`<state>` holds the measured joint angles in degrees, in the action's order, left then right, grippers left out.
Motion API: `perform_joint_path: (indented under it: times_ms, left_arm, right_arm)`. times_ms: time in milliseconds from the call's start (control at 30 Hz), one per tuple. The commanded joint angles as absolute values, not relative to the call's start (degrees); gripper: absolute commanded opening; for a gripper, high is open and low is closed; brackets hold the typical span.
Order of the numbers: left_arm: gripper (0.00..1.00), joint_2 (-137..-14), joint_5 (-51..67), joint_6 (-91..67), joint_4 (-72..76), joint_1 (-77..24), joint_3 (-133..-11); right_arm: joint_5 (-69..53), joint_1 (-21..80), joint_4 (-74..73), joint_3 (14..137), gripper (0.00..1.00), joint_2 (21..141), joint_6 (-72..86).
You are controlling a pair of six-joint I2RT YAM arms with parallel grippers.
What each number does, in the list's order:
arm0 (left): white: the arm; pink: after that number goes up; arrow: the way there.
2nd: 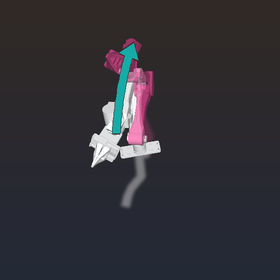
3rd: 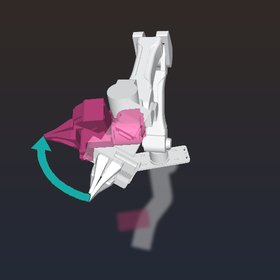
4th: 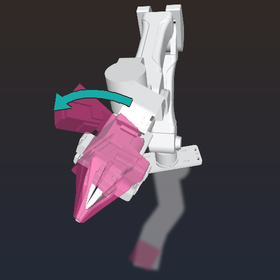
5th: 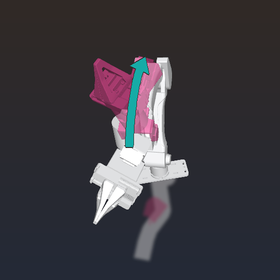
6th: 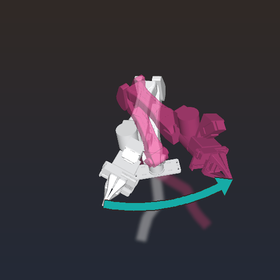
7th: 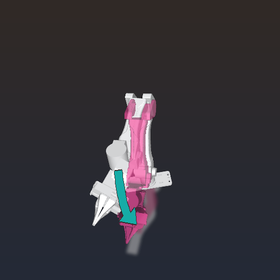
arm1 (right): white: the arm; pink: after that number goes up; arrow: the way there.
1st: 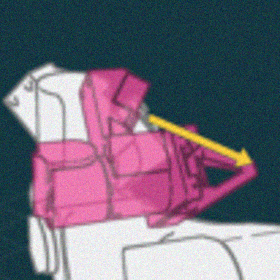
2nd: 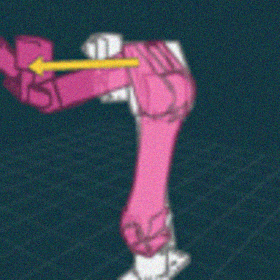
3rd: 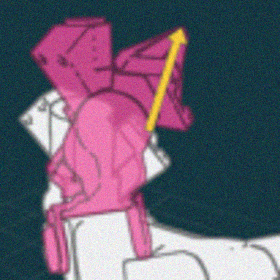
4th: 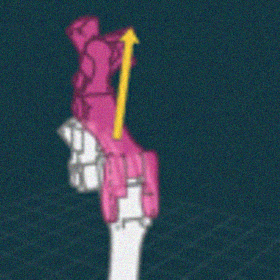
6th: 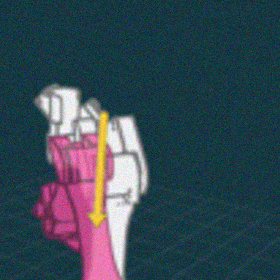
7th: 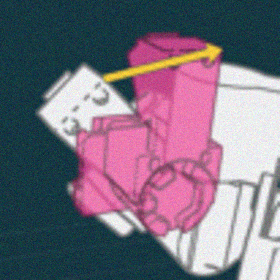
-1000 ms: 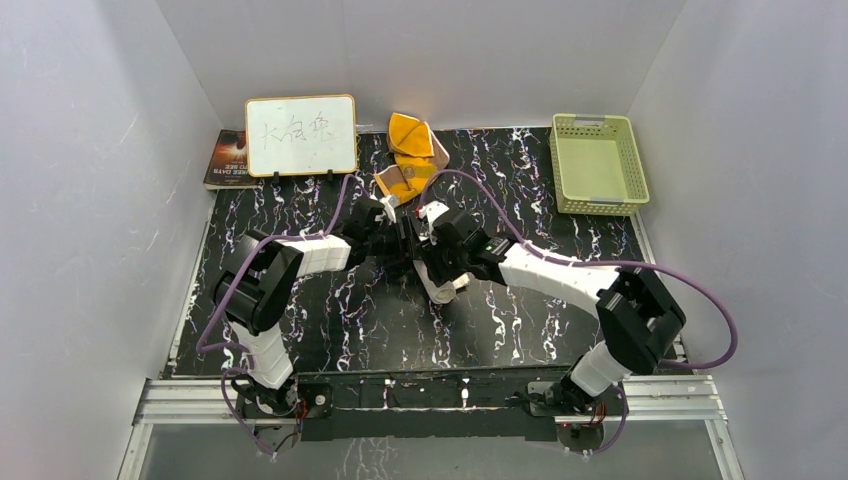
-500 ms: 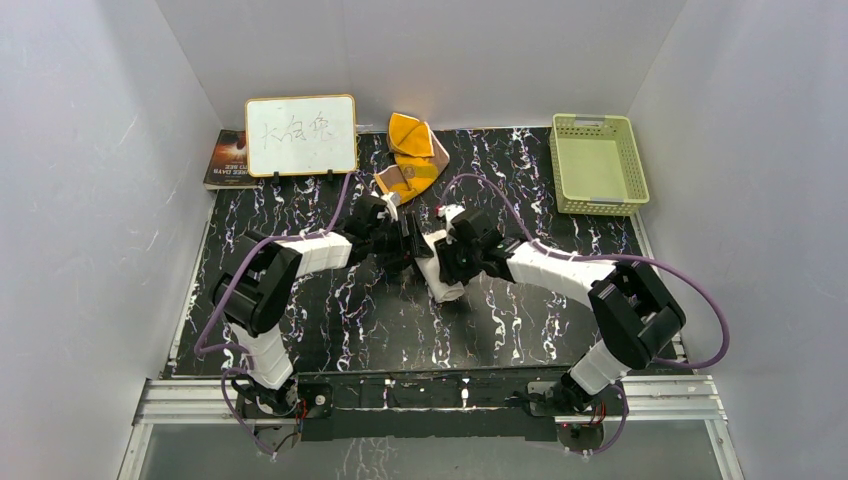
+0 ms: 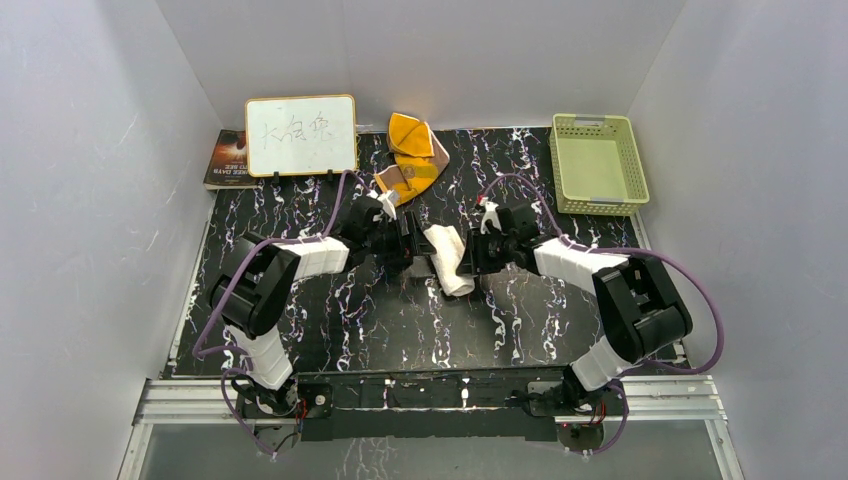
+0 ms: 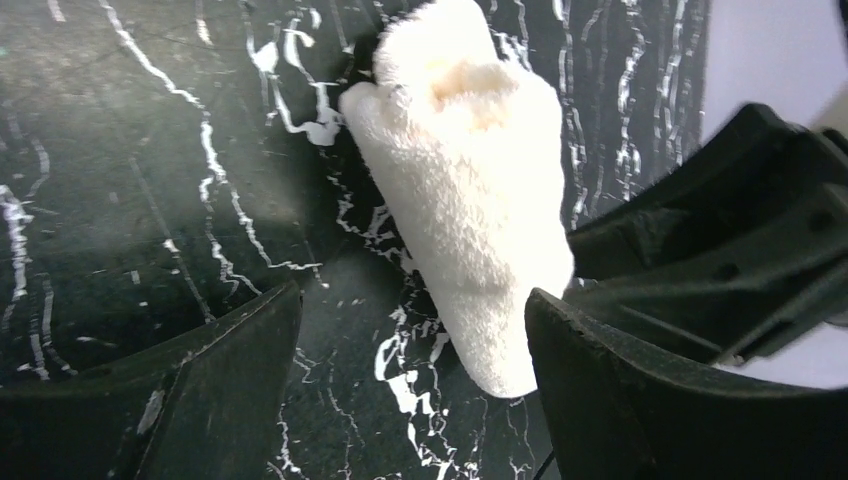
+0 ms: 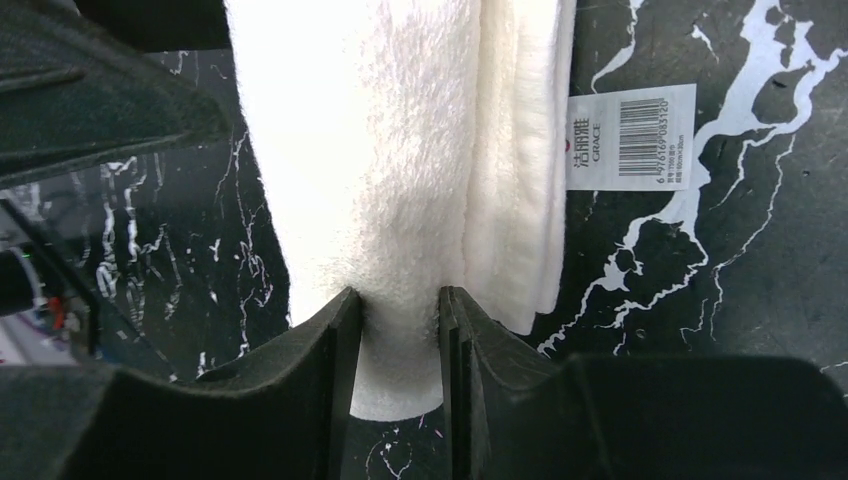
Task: Roll the towels
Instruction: Roll the towel at the center of the board.
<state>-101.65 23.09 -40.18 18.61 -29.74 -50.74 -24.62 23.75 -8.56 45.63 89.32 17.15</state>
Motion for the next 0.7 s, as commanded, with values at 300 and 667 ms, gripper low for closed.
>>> perform_joint_path:
  times_ms: [300,667]
  left_arm:
    - [0.80,-105.47,32.70,-45.15,40.01,-29.92,-48.85]
    - [0.79,-114.15,33.85,-41.80,40.75,-30.10,-52.13]
  right_arm:
    - [-44.14,17.58,0.48,42.02,0.28,95.01,23.63]
    - [-47.23,17.31,0.43,42.73,0.27,96.90,23.67]
